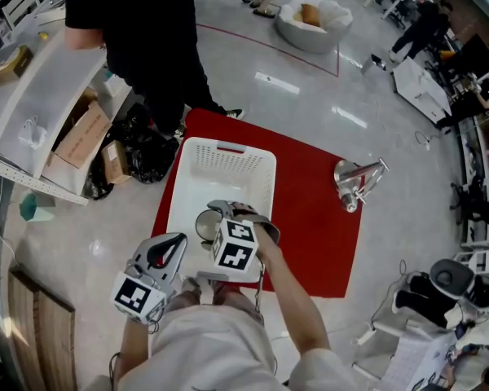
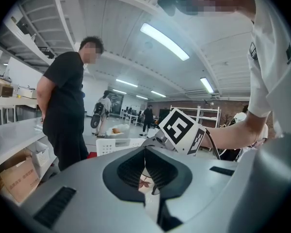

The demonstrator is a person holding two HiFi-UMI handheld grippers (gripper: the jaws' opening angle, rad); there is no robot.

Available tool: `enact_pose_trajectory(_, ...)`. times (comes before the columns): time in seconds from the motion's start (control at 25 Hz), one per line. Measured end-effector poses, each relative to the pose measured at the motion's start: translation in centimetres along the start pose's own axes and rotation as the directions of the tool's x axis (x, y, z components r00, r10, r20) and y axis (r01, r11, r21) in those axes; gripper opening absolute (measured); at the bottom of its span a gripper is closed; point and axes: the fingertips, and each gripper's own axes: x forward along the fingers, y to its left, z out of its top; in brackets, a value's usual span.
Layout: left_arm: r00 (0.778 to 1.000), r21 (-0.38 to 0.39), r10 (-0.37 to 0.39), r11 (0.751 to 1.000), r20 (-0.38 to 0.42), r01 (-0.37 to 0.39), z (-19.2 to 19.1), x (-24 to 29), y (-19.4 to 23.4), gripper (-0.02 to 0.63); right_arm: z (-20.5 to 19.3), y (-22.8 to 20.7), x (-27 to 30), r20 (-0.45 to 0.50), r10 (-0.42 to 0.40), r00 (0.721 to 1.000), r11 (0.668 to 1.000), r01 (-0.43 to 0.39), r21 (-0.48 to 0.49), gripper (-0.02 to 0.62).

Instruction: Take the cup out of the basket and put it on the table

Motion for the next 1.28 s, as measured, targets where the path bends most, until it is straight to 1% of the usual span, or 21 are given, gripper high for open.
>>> enact_pose_trajectory(0.12, 1.0, 0.01, -0.023, 1.0, -0.001, 0.023, 0.3, 0.6, -0.5, 0.011, -0.3, -0.1, -1.5, 0.004, -0.016, 1.0, 1.0, 0.016, 0.012, 0.414)
enact_pose_trajectory(0.28, 0.999, 0.017, -0.053, 0.998, -0.001, 0.053, 0.5, 1.5, -1.0, 0.011, -0.2, -0.1, -3.5, 0.037, -0.032, 0.999, 0.999, 0.03, 0.037, 0.414)
enact_pose_trajectory(0.48, 0.996, 0.029, -0.094, 0.995, 0.001, 0.094, 0.8, 2.3, -1.9, 0.011, -0.5, -0.6, -6.2, 0.051, -0.088, 0.995, 0.995, 0.084, 0.06, 0.414)
enact_pose_trajectory(0.76, 0.988, 0.047, -0.155, 0.987, -0.003, 0.155, 1.2, 3.8, -3.4, 0.011, -1.8, -0.8, -9.0, 0.056, -0.144, 0.988, 0.985, 0.137, 0.105, 0.414)
enact_pose_trajectory(0.92, 0.981, 0.052, -0.194, 0.98, -0.009, 0.194, 1.2, 4.8, -4.3, 0.011, -2.8, -0.8, -10.3, 0.062, -0.178, 0.982, 0.975, 0.168, 0.143, 0.414)
enact_pose_trajectory(1.12, 0.968, 0.07, -0.252, 0.965, -0.011, 0.252, 1.3, 6.1, -6.0, 0.011, -4.5, -0.7, -11.7, 0.054, -0.223, 0.973, 0.96, 0.209, 0.188, 0.414)
enact_pose_trajectory(1.28, 0.956, 0.069, -0.292, 0.954, -0.02, 0.292, 1.3, 7.2, -7.4, 0.011, -6.1, -0.6, -13.1, 0.045, -0.256, 0.966, 0.944, 0.24, 0.225, 0.414)
